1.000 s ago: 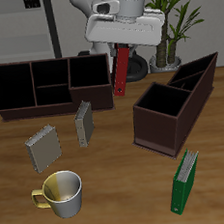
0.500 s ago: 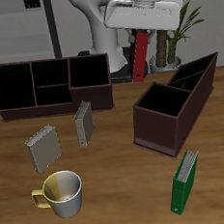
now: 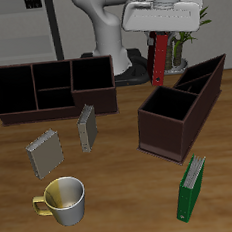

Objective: Place the red book into the left desk caddy's right compartment

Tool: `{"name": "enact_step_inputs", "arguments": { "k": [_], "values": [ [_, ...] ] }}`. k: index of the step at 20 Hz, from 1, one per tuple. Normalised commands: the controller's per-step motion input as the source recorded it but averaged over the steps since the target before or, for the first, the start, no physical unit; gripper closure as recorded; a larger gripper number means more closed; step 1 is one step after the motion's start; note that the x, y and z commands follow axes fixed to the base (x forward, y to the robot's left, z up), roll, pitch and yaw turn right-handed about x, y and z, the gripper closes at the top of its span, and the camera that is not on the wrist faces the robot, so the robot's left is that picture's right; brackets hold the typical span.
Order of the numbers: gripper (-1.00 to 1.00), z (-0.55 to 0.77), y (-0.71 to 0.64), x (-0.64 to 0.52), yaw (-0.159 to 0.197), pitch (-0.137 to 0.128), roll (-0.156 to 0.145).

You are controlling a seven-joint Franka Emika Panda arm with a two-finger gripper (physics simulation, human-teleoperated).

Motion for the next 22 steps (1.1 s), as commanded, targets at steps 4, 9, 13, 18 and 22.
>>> {"name": "enact_step_inputs", "arguments": {
  "k": [4, 9, 13, 18, 22],
  "values": [
    [1.0, -0.05, 0.31, 0.08, 0.001, 0.002, 0.033],
    [1.0, -0.03, 0.21, 0.1, -0.009, 0.002, 0.022],
    [1.0, -0.09, 0.03, 0.16, -0.01, 0.013, -0.001],
    [1.0, -0.08, -0.02, 0.11, -0.021, -0.001, 0.005],
    [1.0, -0.17, 0.02, 0.07, -0.002, 0.015, 0.018]
  ]
}}
